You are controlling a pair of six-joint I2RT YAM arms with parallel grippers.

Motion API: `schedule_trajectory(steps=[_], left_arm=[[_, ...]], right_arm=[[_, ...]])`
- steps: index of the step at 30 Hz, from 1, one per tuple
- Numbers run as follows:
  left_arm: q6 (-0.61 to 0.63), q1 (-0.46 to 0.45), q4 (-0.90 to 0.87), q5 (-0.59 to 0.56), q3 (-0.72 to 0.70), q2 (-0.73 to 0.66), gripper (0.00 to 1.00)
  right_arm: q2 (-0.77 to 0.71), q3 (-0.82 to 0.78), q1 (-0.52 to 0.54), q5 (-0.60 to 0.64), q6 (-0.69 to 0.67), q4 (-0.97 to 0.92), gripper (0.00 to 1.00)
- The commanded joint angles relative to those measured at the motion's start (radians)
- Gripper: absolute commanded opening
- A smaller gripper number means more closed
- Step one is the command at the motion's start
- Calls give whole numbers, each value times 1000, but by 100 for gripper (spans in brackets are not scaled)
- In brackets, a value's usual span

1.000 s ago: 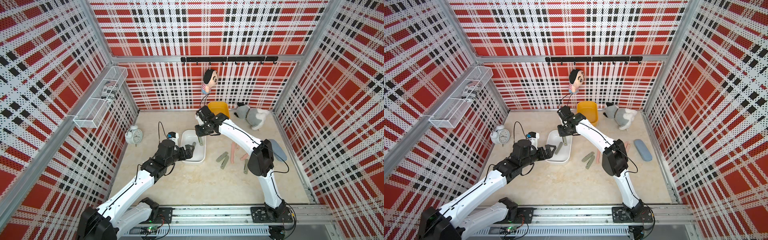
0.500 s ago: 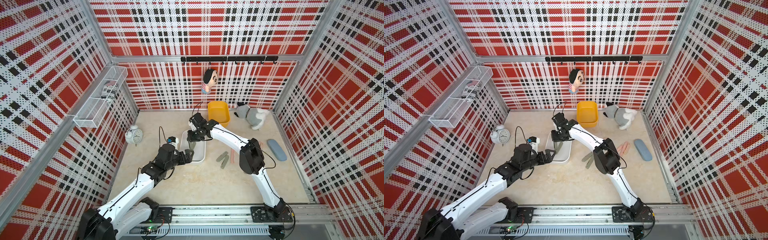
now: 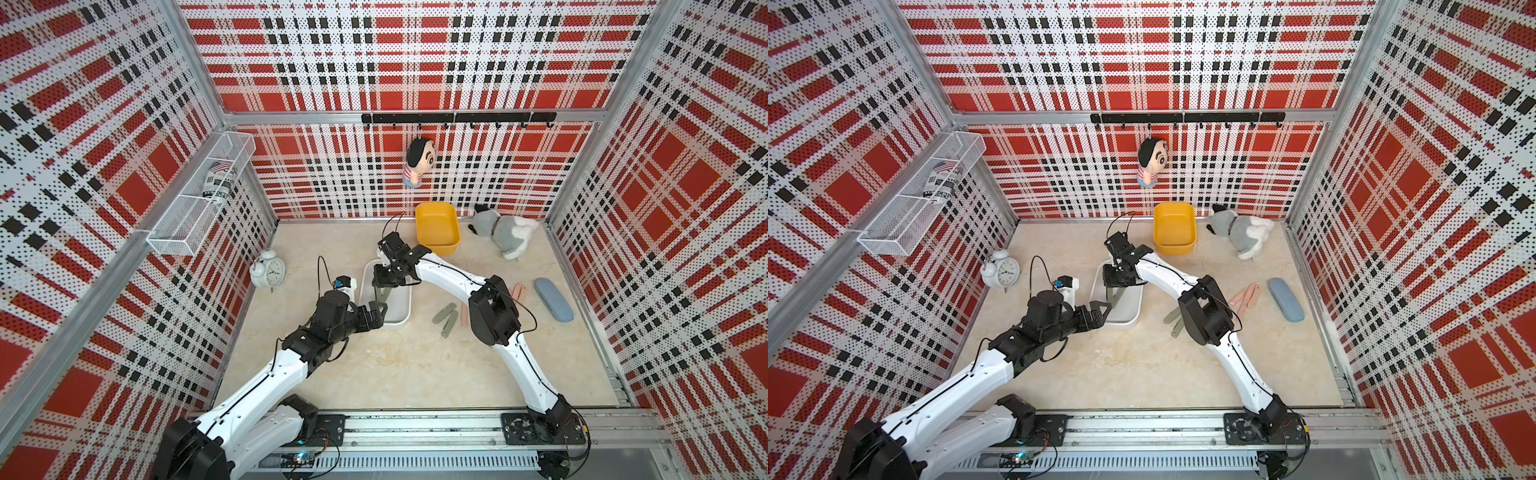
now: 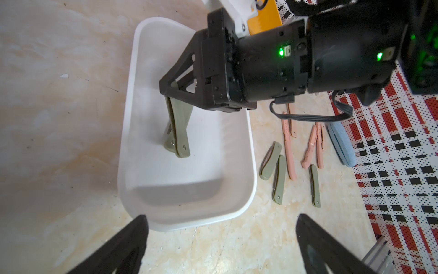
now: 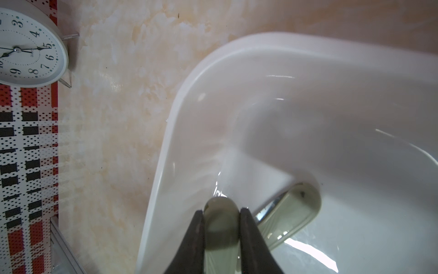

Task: Place the fruit knives into the storage box by color
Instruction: Place the fruit knife in the storage box.

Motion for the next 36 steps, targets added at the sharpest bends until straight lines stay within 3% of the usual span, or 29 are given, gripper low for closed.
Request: schedule_trajectory(steps=[1,11,20,23,30,36], left_arm=[[-8,6,27,2,-8,-10,99],[-6,6,23,-3,-8,-19,99],[-8,5,20,-6,-8,-25,99],[-7,5,18,-6,-5,-27,99],[10,-3,-33,-28,52,-54,99],[50,-31,-101,-63,165,-54,99]], right_arm=[[35,23,-18,-21,31,41,20],[60,47,-26,-43,46,45,25],[44,38,-26,-44,41,46,48],[24,31,-25,-47,33,51,50],[-123,-23,-36,-25,-12,66,57],[-336,-180,-77,36,-57,76,61]])
